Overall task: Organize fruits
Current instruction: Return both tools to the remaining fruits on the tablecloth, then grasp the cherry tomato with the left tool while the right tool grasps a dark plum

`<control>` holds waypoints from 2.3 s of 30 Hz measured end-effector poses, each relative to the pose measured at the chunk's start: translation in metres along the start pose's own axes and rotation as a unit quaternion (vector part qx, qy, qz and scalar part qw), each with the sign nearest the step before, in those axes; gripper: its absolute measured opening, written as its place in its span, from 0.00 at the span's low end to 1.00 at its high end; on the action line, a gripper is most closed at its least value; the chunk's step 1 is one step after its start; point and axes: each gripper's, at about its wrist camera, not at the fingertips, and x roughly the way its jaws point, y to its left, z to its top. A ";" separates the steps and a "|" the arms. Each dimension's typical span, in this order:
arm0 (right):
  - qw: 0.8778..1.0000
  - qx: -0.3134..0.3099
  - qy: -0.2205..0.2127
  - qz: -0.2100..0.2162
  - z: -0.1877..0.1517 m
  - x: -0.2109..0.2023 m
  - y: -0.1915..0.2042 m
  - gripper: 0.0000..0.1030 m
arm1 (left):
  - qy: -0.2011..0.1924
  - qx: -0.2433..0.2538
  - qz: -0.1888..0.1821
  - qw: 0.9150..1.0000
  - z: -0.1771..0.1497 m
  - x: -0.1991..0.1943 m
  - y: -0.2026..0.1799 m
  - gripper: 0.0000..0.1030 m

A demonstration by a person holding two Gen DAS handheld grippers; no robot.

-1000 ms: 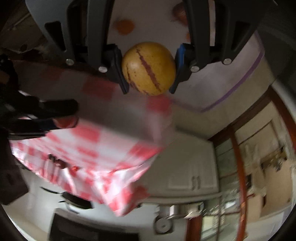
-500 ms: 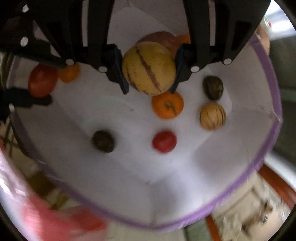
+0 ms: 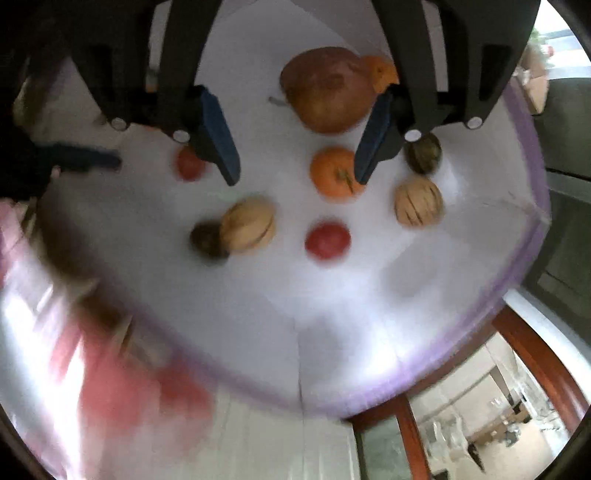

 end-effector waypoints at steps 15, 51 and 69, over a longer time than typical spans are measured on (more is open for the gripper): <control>0.913 0.148 -0.351 -0.144 -0.113 -0.276 -0.139 0.85 | -0.356 0.165 -0.016 0.920 0.112 -0.184 -0.227 0.99; 0.792 0.508 -0.229 -0.248 -0.277 -0.259 -0.580 0.56 | -0.100 0.094 -0.310 0.941 0.276 0.010 -0.519 0.99; 0.603 0.659 -0.374 -0.250 -0.372 -0.284 -0.536 0.32 | -0.094 0.086 -0.319 0.939 0.277 0.009 -0.511 0.99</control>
